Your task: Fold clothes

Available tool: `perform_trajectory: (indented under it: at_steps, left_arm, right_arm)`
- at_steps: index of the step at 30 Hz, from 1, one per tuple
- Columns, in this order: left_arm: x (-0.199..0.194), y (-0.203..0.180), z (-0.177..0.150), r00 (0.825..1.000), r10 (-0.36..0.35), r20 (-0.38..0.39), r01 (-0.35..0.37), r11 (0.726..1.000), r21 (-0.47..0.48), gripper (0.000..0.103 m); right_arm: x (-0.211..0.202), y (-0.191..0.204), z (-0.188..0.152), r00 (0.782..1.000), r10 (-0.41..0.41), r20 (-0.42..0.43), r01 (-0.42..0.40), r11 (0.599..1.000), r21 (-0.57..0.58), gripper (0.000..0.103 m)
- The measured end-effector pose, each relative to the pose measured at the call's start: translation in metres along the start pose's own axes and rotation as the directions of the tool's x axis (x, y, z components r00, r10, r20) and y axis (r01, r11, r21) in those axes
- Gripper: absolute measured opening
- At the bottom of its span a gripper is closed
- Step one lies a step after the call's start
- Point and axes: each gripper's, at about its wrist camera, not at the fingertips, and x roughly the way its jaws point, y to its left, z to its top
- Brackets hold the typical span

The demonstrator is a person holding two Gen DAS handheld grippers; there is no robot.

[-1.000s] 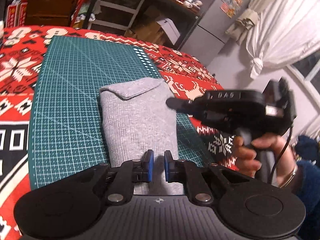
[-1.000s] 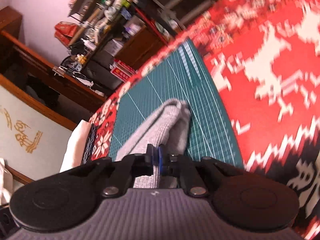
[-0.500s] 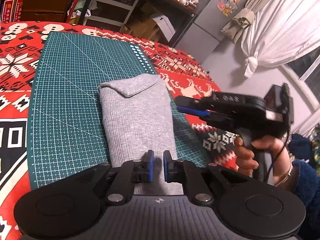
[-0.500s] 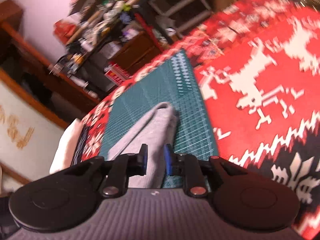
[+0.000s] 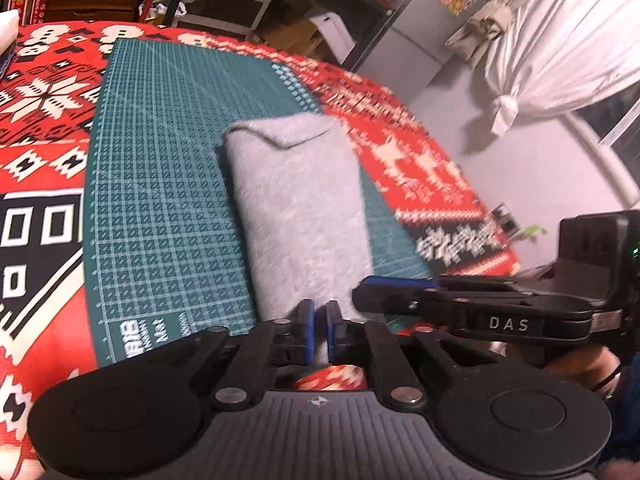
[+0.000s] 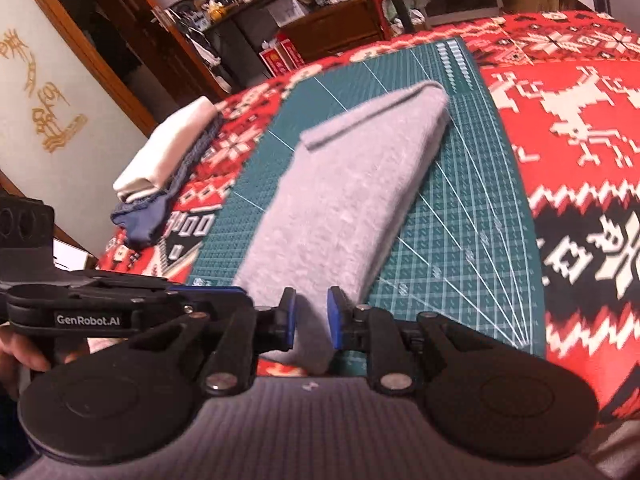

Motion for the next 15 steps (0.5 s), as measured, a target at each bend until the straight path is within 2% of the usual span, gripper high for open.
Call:
perform_trajectory:
  at_steps: [3,6,12,13,15]
  left_arm:
    - [0.000,0.005,-0.007,1.000,0.016,-0.017,-0.016,1.000,-0.016,0.005]
    - [-0.005,0.006,-0.014,0.999,0.027,-0.023,-0.028,0.999,-0.026,0.004]
    - [-0.036,0.010,-0.012,0.996,-0.074,0.053,0.081,0.989,-0.126,0.005]
    - [-0.040,0.012,-0.009,0.994,-0.086,0.072,0.095,0.985,-0.143,0.007]
    - [-0.041,0.015,0.002,0.992,-0.070,0.110,0.087,0.984,-0.156,0.026]
  right_arm:
    - [-0.006,0.000,-0.006,1.000,-0.011,-0.005,0.011,1.000,-0.006,0.016]
    - [-0.014,-0.003,-0.009,1.000,-0.017,-0.007,0.017,1.000,0.003,0.017]
    - [-0.034,-0.019,-0.001,0.999,-0.011,0.047,0.007,0.996,0.094,0.022]
    - [-0.033,-0.023,0.002,0.999,-0.009,0.053,0.002,0.993,0.119,0.027]
    - [-0.029,-0.030,0.009,0.998,-0.012,0.066,0.001,0.987,0.162,0.033]
